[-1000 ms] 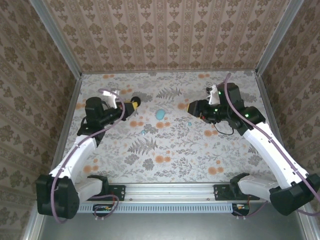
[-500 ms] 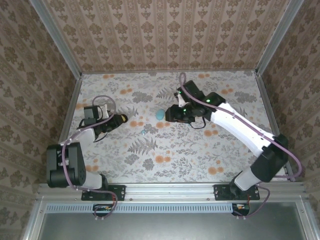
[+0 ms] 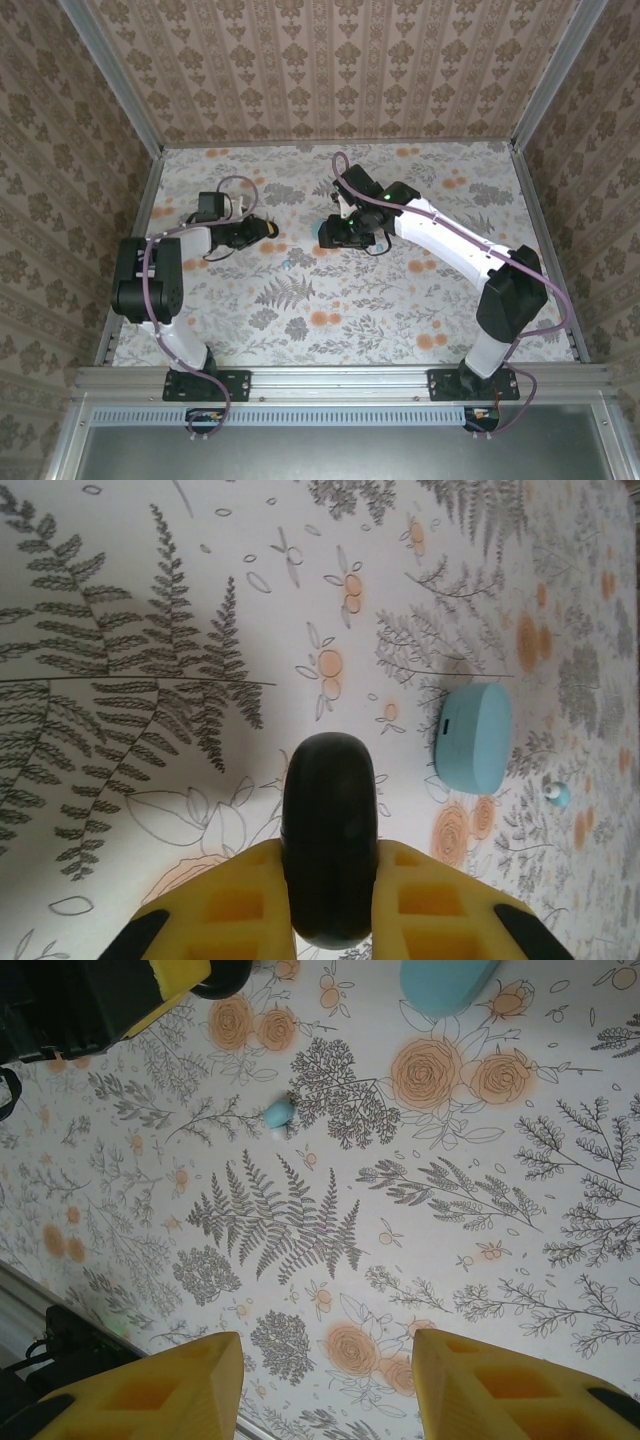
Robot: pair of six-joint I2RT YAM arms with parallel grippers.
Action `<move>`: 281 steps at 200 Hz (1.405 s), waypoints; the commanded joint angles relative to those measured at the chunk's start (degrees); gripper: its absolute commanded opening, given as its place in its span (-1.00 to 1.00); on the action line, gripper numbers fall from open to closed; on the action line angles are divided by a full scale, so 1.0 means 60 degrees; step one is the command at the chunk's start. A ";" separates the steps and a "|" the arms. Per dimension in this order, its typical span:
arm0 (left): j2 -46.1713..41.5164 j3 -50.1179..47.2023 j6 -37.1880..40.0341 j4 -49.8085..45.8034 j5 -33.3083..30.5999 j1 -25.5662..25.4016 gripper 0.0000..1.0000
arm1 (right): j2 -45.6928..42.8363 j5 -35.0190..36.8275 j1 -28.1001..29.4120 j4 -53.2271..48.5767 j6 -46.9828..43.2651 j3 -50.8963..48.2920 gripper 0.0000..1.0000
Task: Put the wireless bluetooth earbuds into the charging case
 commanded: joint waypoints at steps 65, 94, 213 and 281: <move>-0.1144 0.0777 0.1657 -0.2974 -0.2146 0.0575 -0.10 | -0.1270 0.0244 0.0047 0.0165 -0.0125 -0.0983 -0.02; -0.2064 0.0745 0.1946 -0.3312 -0.2689 0.0537 -0.07 | -0.1816 0.0372 -0.0119 0.0278 -0.0096 -0.1423 0.01; 0.0551 0.3085 0.3084 -0.3228 -0.4883 -0.4444 0.19 | -0.5597 0.0312 -0.2561 0.0815 0.0581 -0.4794 0.08; 0.2049 0.4271 0.3112 -0.3840 -0.5882 -0.4969 0.30 | -0.5918 0.0124 -0.3209 0.0565 0.0295 -0.5037 0.09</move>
